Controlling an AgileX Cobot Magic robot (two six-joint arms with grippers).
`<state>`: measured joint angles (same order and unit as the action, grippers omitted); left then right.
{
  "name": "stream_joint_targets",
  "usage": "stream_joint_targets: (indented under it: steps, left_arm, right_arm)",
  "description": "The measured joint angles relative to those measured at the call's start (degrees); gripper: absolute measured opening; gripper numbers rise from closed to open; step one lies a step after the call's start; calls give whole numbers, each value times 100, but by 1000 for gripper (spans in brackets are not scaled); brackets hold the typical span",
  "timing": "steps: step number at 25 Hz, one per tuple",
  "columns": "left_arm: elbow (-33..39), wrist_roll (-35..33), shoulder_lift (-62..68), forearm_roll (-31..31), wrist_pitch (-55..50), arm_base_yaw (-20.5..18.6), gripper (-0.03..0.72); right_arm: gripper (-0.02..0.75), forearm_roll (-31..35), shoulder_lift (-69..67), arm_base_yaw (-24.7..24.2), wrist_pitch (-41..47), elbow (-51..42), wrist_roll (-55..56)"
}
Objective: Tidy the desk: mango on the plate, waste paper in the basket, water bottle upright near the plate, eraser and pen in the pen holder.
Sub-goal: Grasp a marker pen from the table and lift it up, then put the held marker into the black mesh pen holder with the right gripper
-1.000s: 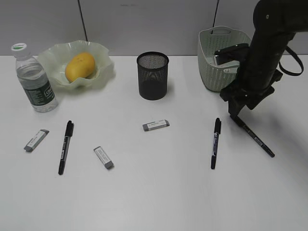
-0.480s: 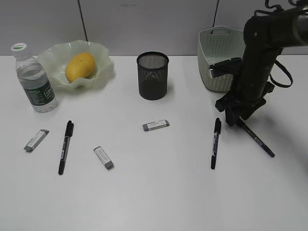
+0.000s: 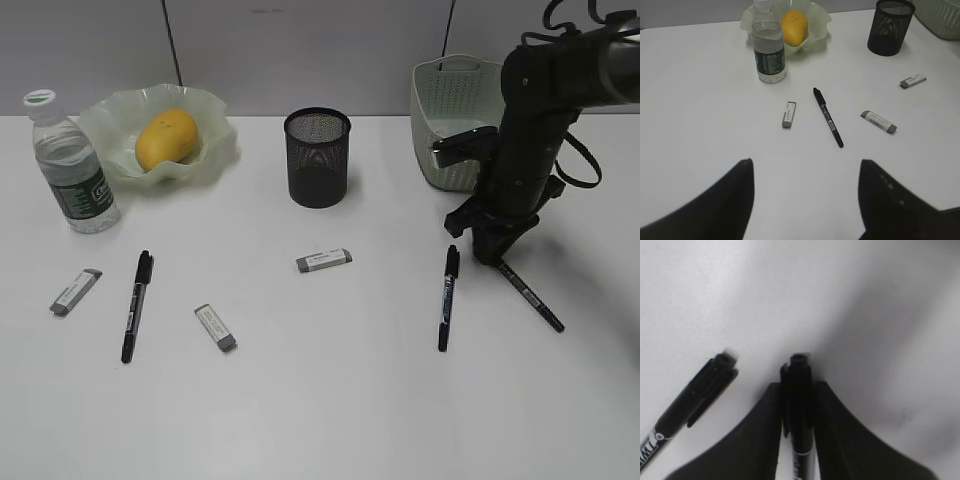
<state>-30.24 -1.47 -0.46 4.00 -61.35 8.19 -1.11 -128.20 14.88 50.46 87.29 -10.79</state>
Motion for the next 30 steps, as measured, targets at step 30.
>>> stream_joint_targets:
  steps: [30]
  left_arm:
    - [0,0,0,0,0,0,475]
  right_arm:
    - [152,2284,1294,74,-1272,1958,-762]
